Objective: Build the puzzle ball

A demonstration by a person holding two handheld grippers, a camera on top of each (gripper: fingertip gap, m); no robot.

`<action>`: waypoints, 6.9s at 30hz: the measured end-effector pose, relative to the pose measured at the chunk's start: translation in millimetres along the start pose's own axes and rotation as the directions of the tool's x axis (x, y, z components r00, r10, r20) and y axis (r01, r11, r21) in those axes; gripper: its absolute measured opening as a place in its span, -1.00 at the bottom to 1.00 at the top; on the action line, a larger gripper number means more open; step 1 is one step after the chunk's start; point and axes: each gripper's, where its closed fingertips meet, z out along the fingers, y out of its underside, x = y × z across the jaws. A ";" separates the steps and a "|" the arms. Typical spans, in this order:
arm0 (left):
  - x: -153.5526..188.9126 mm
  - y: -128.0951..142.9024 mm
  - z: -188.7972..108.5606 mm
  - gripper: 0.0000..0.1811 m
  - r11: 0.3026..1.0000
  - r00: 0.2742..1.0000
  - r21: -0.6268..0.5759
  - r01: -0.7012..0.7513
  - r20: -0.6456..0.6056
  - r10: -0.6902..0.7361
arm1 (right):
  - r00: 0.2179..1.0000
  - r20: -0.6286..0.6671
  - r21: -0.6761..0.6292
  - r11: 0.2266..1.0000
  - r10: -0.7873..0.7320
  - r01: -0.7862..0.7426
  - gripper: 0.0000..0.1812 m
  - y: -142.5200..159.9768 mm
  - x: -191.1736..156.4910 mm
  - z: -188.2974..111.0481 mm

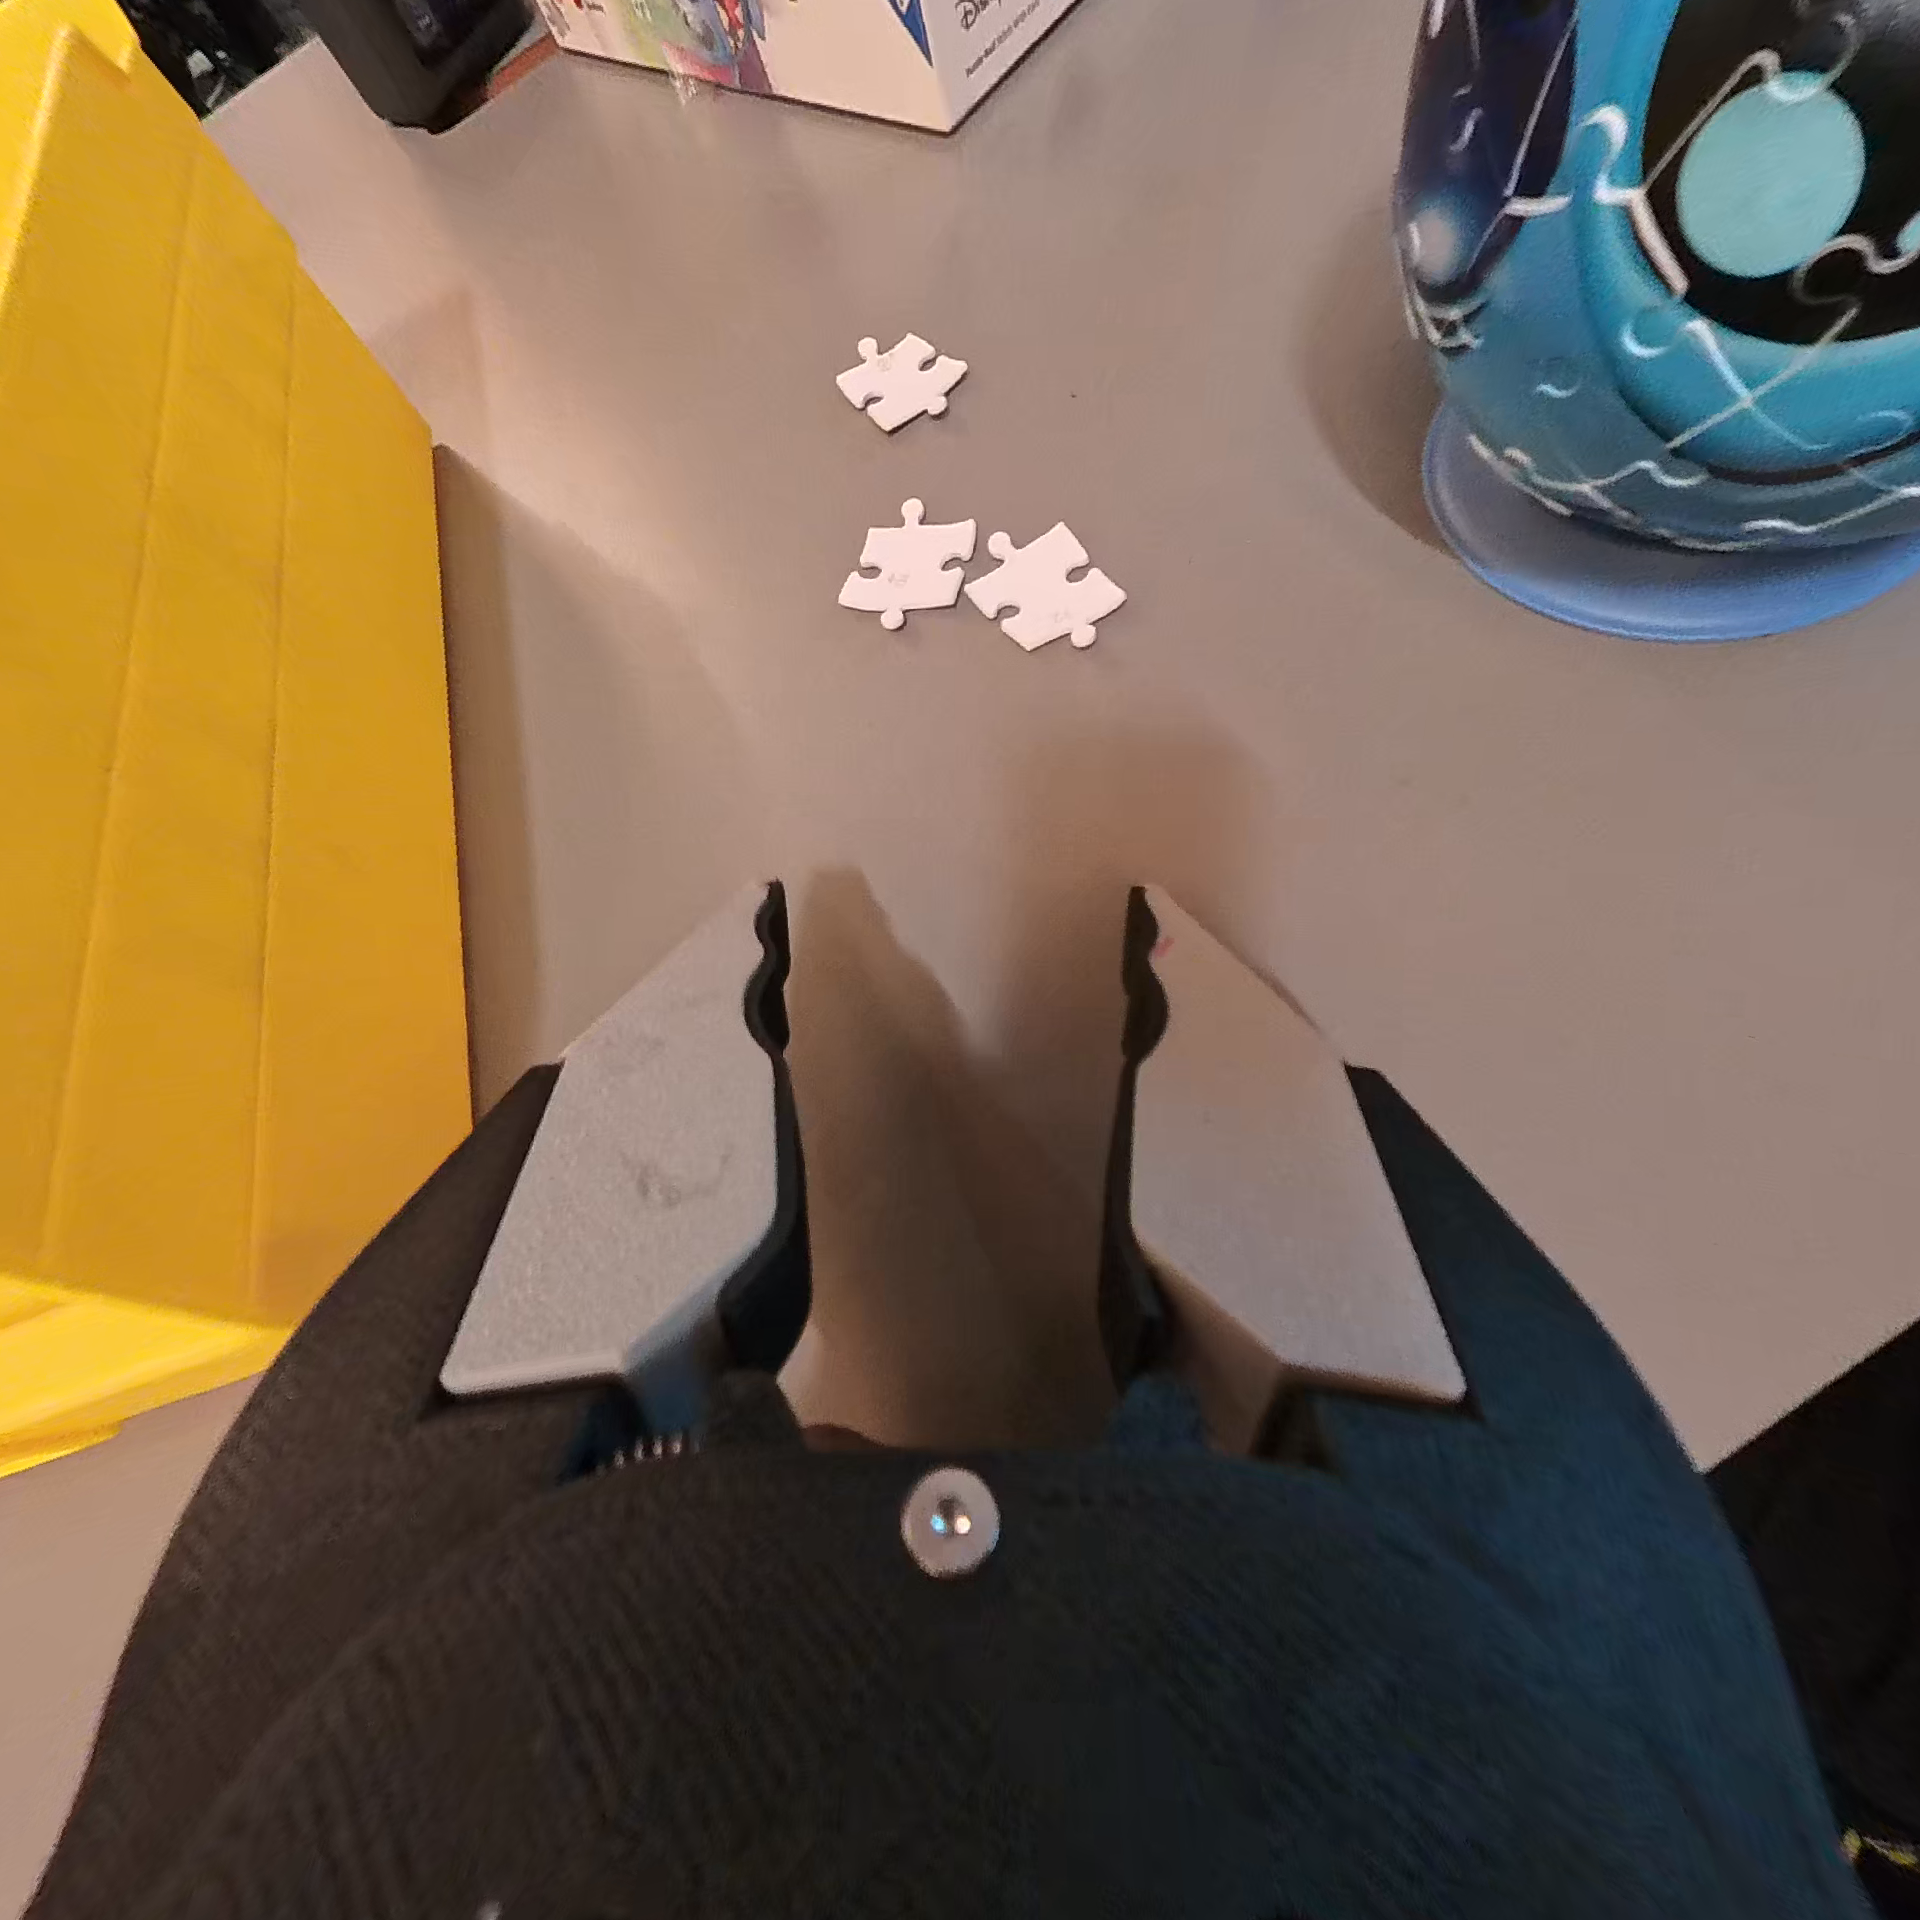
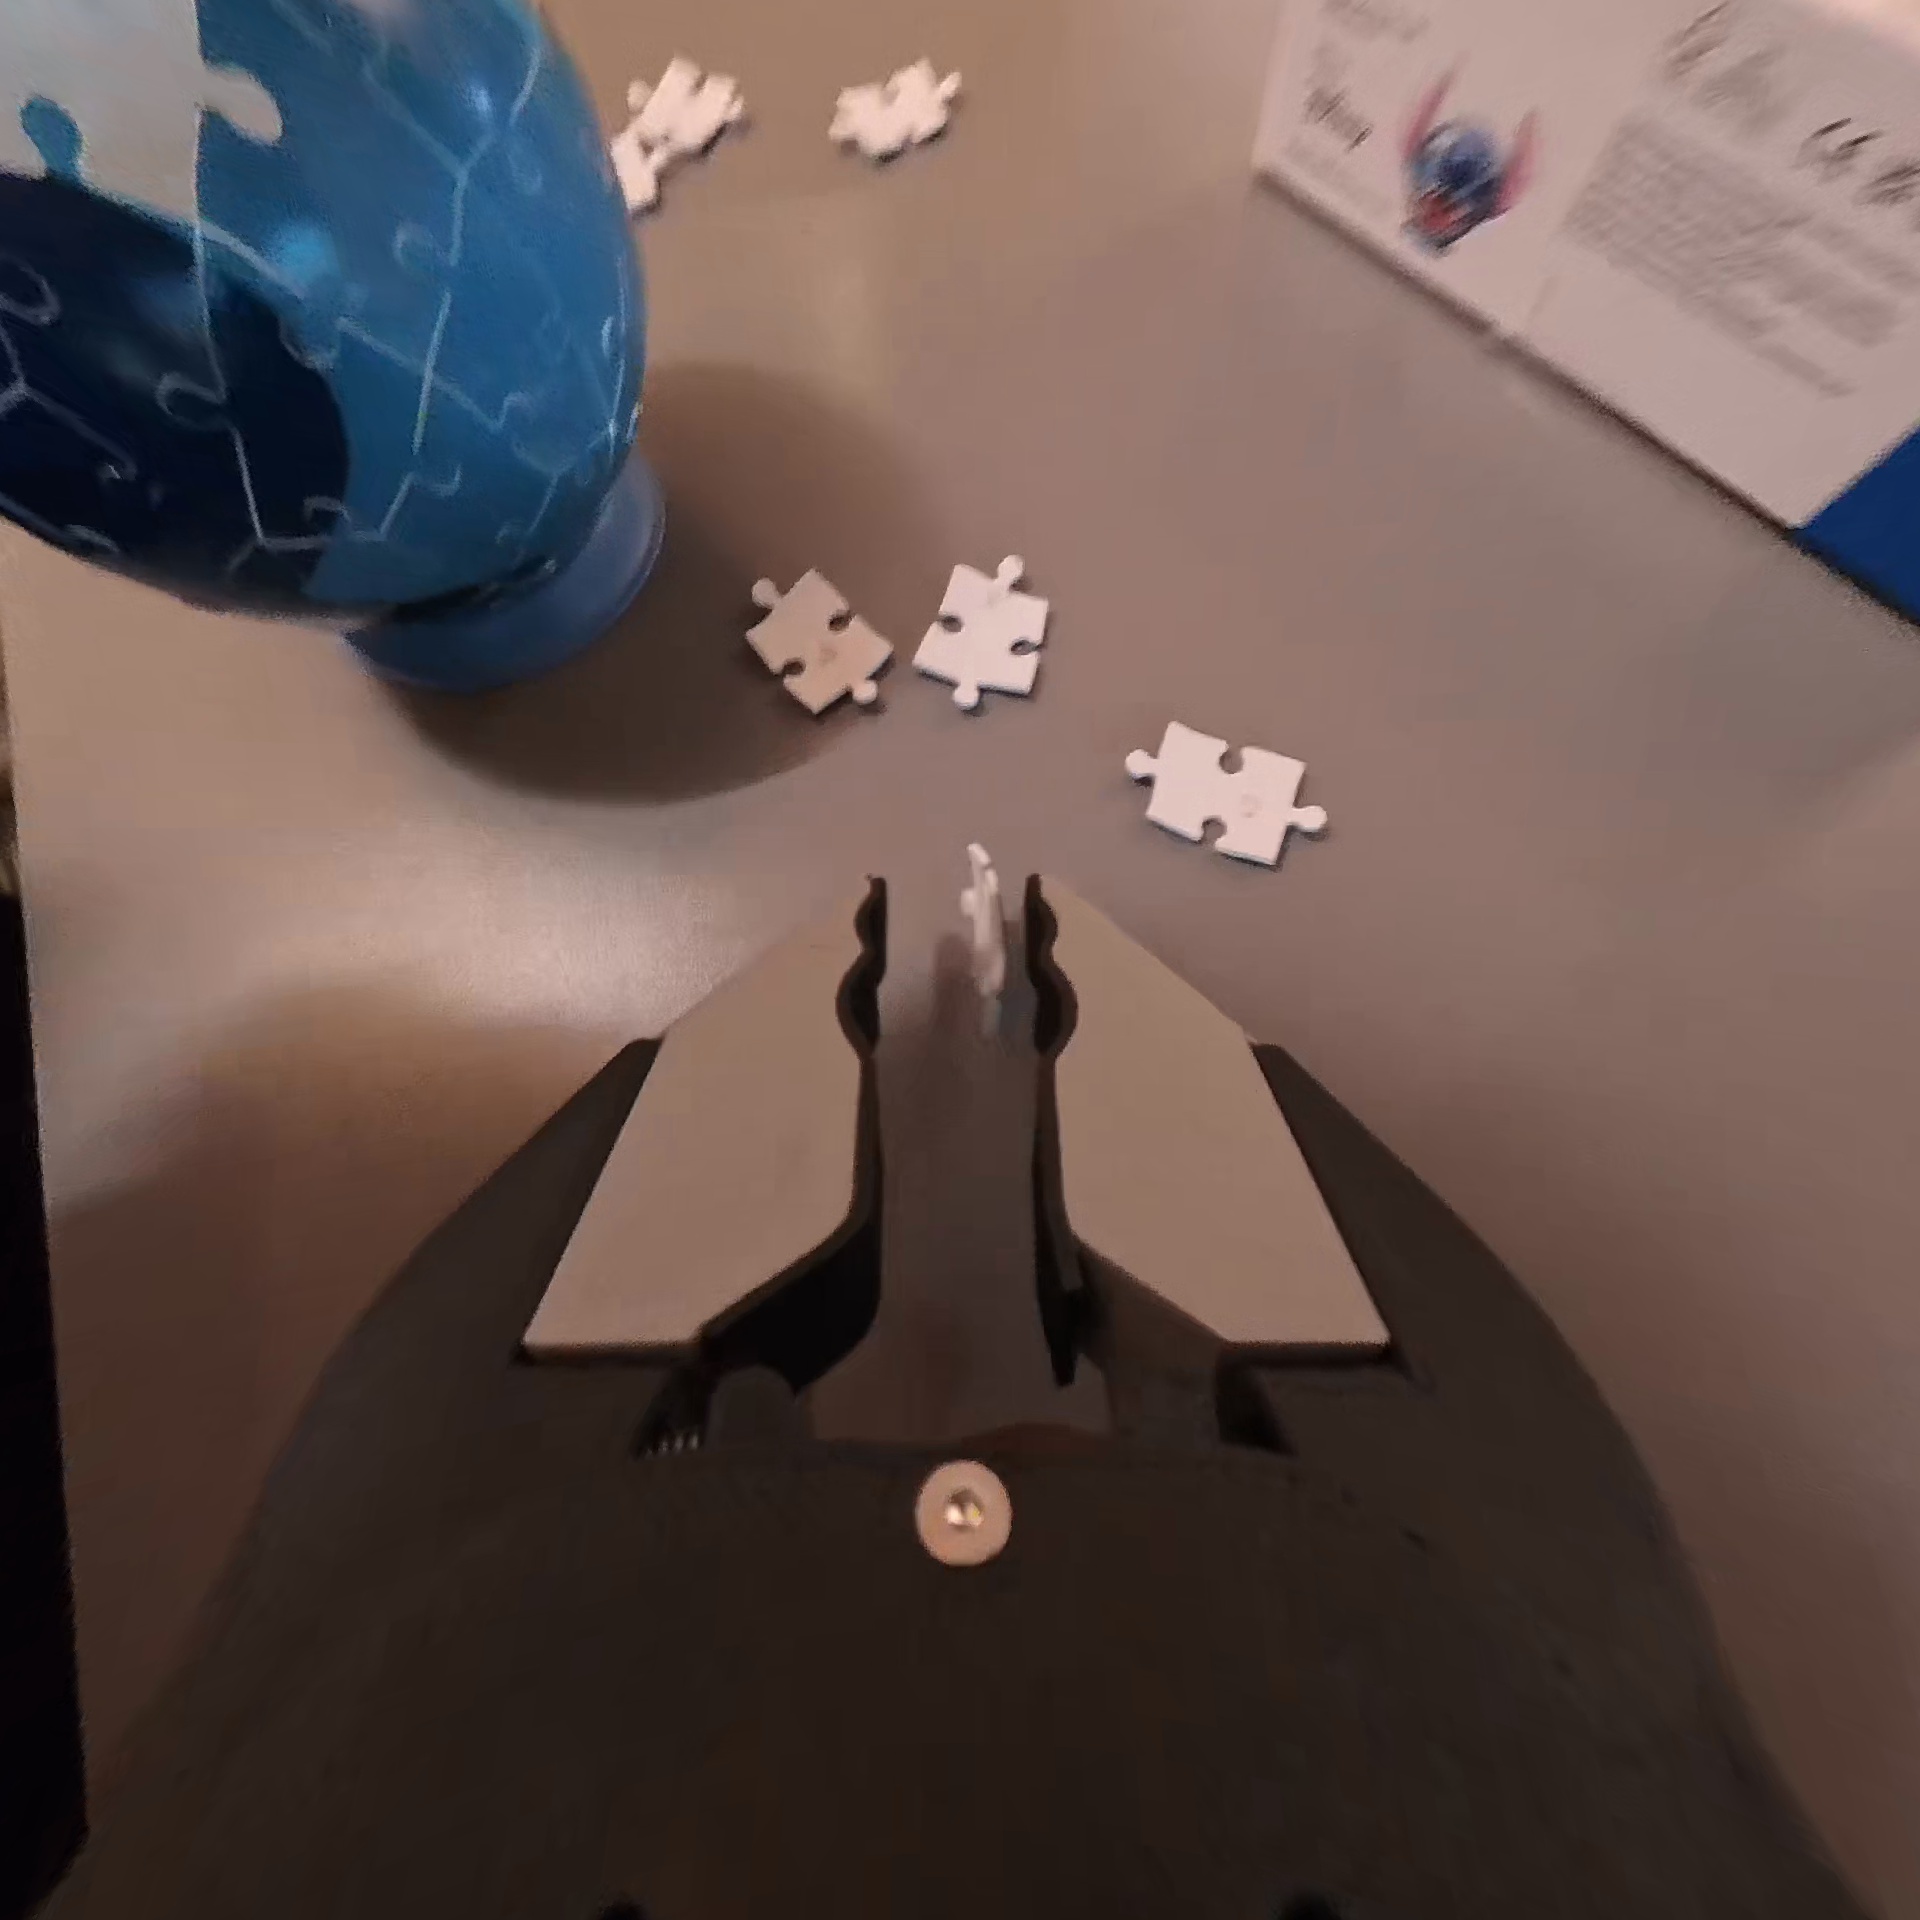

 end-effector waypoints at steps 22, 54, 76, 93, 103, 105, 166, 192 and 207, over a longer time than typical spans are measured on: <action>-3.1 3.2 2.8 -0.31 0.999 0.999 -0.031 -0.021 0.042 0.022 | 0.795 0.397 -0.096 0.841 -0.458 0.532 -0.64 -35.7 0.6 67.9; 88.6 -302.7 115.8 -0.88 0.941 0.691 -0.164 0.296 -0.643 -0.330 | 0.817 -0.460 0.246 0.834 -0.348 0.494 -0.64 -175.3 53.1 -28.8; 105.6 -292.0 67.9 -1.00 0.954 0.738 -0.055 -0.295 -0.647 0.191 | 0.938 0.326 0.497 0.865 -0.121 -0.061 -1.00 -185.7 15.7 -61.2; 99.2 -320.7 41.4 -1.00 0.970 0.786 0.111 -0.215 -0.570 0.239 | 0.935 0.327 0.621 0.777 -0.139 -0.101 -1.00 -207.7 5.6 -87.7; 102.3 -319.8 32.8 -1.00 0.961 0.773 0.100 -0.259 -0.575 0.269 | 0.938 0.310 0.575 0.817 -0.155 -0.055 -0.97 -201.7 7.4 -86.4; 103.2 -320.1 32.7 -1.00 0.959 0.770 0.095 -0.268 -0.577 0.272 | 0.924 0.328 0.573 0.819 -0.195 -0.030 -0.91 -200.6 -1.7 -87.9; 98.5 -83.6 -1.3 0.08 0.920 0.875 0.301 -0.251 -0.337 0.349 | 0.953 0.286 -0.140 0.988 0.099 -0.060 -0.94 -10.7 6.1 33.0; 114.5 -80.5 22.6 0.14 0.880 0.832 0.359 -0.312 -0.345 0.435 | 0.861 0.085 0.329 0.830 -0.502 0.451 0.29 -85.0 -114.1 45.2; 121.7 -86.7 -13.1 0.07 0.957 0.874 0.289 0.018 -0.470 0.125 | 0.846 0.435 0.323 0.930 -0.309 0.174 0.25 -80.6 -126.6 41.4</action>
